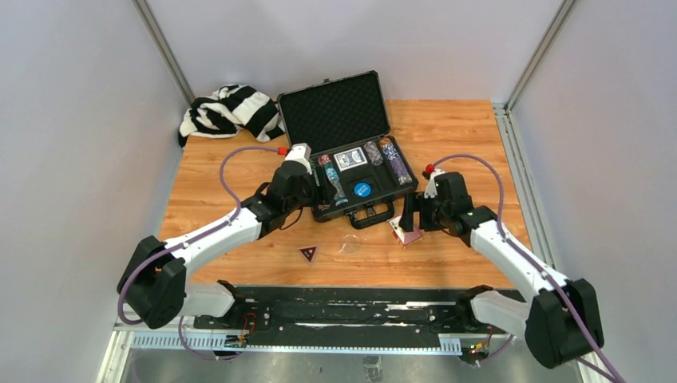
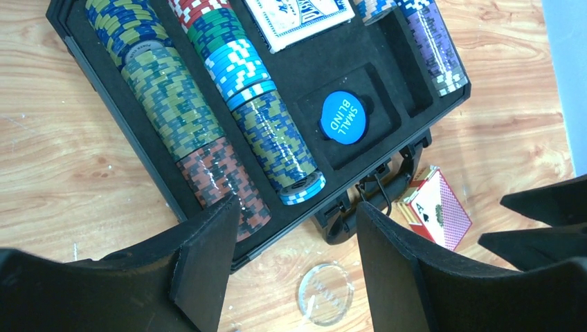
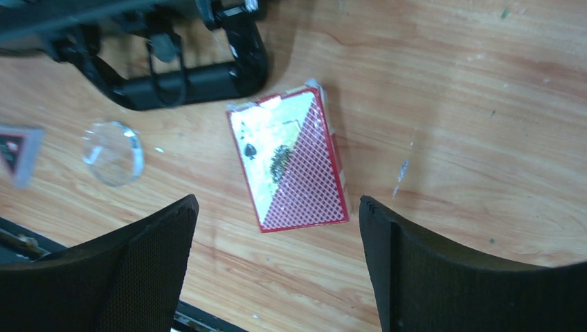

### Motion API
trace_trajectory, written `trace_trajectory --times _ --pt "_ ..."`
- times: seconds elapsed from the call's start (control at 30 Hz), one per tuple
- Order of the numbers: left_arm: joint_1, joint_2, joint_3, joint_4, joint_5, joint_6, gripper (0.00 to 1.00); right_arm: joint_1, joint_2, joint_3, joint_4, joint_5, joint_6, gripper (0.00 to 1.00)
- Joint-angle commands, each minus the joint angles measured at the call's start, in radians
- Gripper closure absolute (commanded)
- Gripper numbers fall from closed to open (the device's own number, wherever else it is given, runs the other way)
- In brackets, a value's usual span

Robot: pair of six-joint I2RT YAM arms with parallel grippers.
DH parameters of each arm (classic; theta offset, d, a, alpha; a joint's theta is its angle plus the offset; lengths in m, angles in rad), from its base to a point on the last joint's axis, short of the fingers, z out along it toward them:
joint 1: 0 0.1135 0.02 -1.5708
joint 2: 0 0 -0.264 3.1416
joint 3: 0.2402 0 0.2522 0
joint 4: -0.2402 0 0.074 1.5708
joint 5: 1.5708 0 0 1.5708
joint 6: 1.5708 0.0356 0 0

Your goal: Pack up texas hold em set

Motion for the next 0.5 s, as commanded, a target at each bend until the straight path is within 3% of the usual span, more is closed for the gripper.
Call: trace_trajectory --times 0.0,0.47 --pt "-0.004 0.003 0.016 0.012 -0.025 0.037 0.33 0.034 0.086 0.029 -0.043 0.03 -0.132 0.14" --pt "-0.004 0.023 -0.004 0.041 -0.017 0.038 0.33 0.104 0.303 0.094 -0.04 0.104 -0.132 0.14"
